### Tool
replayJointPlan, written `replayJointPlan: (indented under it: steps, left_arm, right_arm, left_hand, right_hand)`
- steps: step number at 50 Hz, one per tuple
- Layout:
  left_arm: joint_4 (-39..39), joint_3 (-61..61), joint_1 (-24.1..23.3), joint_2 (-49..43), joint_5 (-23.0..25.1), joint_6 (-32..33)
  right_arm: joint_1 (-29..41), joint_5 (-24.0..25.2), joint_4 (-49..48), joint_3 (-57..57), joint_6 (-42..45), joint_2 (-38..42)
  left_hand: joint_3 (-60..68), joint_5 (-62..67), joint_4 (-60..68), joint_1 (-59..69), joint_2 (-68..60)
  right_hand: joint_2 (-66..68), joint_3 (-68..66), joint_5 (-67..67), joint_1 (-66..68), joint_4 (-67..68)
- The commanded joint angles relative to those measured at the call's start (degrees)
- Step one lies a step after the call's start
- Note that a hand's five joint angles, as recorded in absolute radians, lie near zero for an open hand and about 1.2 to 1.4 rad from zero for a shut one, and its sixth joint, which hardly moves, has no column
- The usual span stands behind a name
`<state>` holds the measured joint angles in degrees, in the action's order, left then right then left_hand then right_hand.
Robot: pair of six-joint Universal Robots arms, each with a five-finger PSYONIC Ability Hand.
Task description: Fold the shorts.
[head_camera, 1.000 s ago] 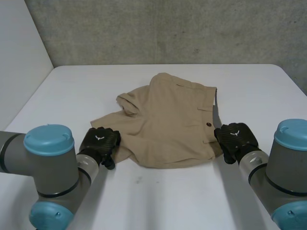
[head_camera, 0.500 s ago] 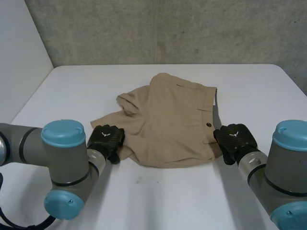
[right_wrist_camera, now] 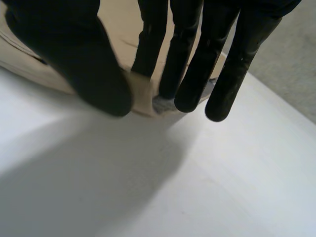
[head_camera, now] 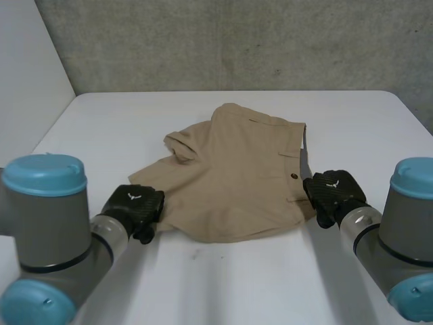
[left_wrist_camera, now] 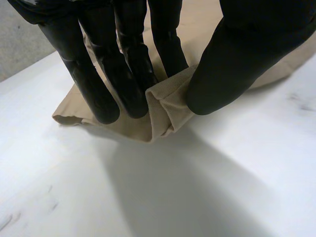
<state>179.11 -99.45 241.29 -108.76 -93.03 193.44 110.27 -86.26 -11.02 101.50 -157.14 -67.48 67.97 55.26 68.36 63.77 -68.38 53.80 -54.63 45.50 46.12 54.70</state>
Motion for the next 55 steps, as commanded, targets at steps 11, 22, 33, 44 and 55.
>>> replayJointPlan:
  steps: [11,22,33,44,55]
  left_arm:
    - [-2.1,-1.89,3.22,2.94,0.65,3.26]
    - [-1.84,-1.53,6.65,3.12,2.41,2.9]
    - [-1.84,-1.45,7.44,3.03,3.73,2.73]
    - [-1.92,-1.45,7.44,2.94,3.73,2.73]
    - [-1.92,-1.45,7.44,3.03,3.73,2.73]
  right_arm:
    - [-3.4,9.7,8.04,0.8,7.55,-3.09]
    - [-3.4,9.09,-4.09,4.32,8.87,0.15]
    - [-3.22,9.44,-5.85,2.21,8.0,4.55]
    - [-1.29,9.09,-10.25,2.65,6.24,4.64]
    - [0.65,9.0,-12.53,1.78,6.23,5.95]
  left_hand:
    - [12.03,14.74,11.64,16.23,-11.62]
    - [12.03,14.74,11.64,16.23,-11.62]
    - [12.03,14.74,11.64,16.23,-11.62]
    - [12.03,14.74,11.64,16.23,-11.62]
    - [12.03,14.74,11.64,16.23,-11.62]
  right_hand:
    - [-17.47,18.3,-19.18,-9.8,-18.38]
    - [-14.79,15.61,-16.49,-7.11,-15.69]
    - [-14.61,15.44,-16.32,-6.94,-15.52]
    - [-12.43,13.26,-14.13,-4.75,-13.33]
    - [7.28,-6.45,5.58,14.96,6.38]
